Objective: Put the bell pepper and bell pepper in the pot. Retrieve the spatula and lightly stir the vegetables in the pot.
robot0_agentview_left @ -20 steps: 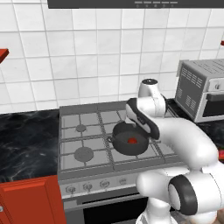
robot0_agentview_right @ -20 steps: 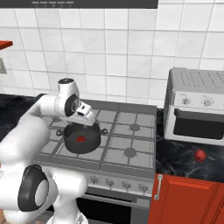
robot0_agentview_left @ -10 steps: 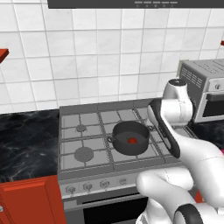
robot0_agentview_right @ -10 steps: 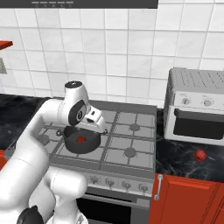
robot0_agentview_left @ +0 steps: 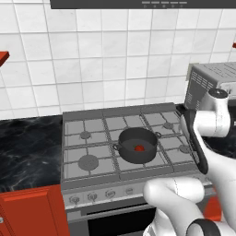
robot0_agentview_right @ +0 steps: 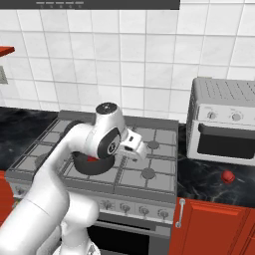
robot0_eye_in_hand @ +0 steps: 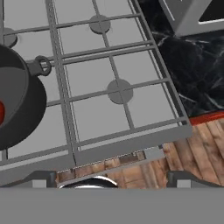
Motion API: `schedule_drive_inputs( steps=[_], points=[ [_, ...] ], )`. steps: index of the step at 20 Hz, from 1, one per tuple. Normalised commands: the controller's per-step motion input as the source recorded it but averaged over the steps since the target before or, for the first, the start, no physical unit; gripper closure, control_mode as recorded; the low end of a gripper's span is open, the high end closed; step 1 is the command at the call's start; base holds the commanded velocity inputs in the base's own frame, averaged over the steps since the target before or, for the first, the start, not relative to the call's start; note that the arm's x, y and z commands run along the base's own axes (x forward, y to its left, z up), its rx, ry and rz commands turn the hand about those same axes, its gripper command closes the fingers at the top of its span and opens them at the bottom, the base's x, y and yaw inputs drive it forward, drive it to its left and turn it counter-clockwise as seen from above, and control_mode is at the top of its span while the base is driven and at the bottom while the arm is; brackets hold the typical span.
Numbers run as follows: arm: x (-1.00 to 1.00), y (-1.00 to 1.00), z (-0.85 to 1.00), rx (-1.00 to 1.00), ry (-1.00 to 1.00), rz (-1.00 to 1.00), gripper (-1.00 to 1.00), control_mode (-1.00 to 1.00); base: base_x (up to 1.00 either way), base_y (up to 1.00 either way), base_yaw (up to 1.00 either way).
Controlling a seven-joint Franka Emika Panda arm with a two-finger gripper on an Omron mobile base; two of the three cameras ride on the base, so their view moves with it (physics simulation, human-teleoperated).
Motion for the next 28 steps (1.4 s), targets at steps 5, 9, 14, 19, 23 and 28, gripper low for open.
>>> schedule_drive_inputs(
  steps=[5,9,14,19,23,28],
  points=[
    [-0.06,-0.97,-0.03,0.0,-0.02,-0.07,-1.0,-1.0,0.0,0.0,0.0],
    [-0.07,-0.94,0.0,0.0,0.01,-0.08,-1.0,-1.0,0.0,0.0,0.0],
    [0.0,-0.97,0.0,0.0,0.03,-0.1,-1.0,-1.0,0.0,0.0,0.0],
    [-0.1,-0.97,-0.07,0.0,-0.04,-0.02,-1.0,-1.0,0.0,0.0,0.0],
    [-0.03,-0.79,-0.1,-0.02,-0.2,0.0,-1.0,-1.0,0.0,0.0,0.0],
    [0.09,-0.59,0.0,-0.02,-0.15,0.0,-1.0,-1.0,0.0,0.0,0.0]
  ],
)
